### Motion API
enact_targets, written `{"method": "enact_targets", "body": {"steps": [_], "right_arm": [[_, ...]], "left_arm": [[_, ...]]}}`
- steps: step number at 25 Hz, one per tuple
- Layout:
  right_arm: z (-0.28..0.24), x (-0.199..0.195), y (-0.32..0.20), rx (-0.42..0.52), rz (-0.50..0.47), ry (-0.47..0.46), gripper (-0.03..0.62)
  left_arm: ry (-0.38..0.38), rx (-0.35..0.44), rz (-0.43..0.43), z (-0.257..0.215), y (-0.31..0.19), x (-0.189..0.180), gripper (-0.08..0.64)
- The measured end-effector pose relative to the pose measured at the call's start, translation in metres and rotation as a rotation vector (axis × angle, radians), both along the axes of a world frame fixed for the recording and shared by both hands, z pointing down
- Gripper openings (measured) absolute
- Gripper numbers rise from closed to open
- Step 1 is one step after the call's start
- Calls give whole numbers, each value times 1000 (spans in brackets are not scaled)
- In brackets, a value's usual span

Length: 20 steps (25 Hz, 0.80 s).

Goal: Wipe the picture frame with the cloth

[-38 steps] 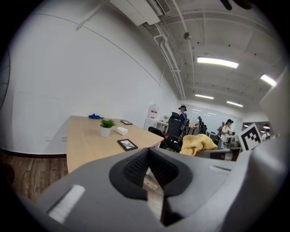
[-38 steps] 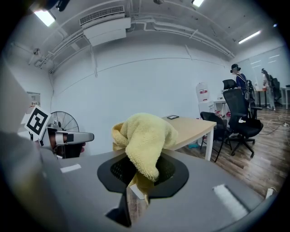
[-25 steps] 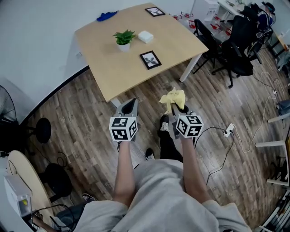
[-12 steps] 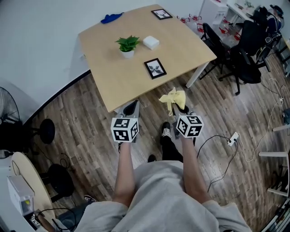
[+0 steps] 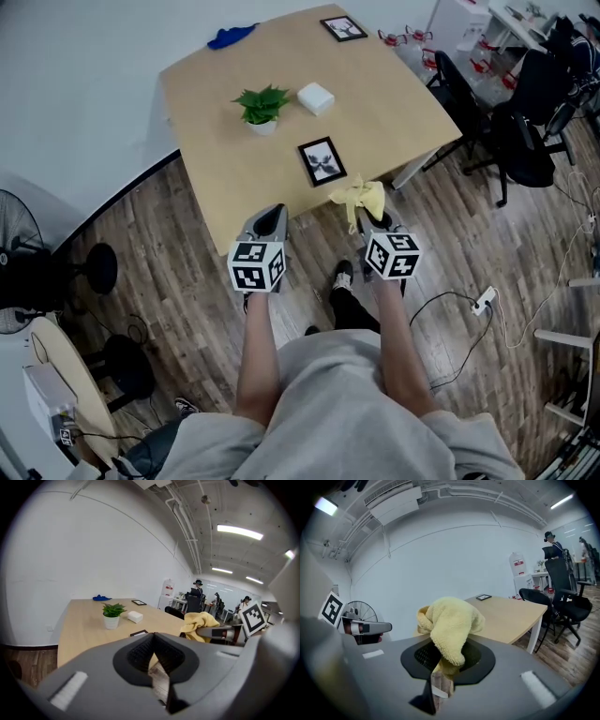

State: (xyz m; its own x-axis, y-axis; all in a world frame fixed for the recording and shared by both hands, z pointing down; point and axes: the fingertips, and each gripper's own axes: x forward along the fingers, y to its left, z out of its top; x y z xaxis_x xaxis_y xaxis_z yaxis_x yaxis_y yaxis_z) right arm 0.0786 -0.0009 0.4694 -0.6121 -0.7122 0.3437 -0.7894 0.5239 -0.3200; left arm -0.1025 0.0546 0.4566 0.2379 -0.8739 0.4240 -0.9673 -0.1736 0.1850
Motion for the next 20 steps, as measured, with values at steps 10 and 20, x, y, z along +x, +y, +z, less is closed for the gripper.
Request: {"method": "enact_targets", "body": {"steps": [10, 20], "right_arm": [[17, 4, -84, -25, -69, 53, 58], [8, 8, -152, 27, -106, 57, 58]], "left_arm": [[-16, -68, 2, 22, -84, 15, 52], [-50, -129, 24, 43, -135, 24, 52]]}}
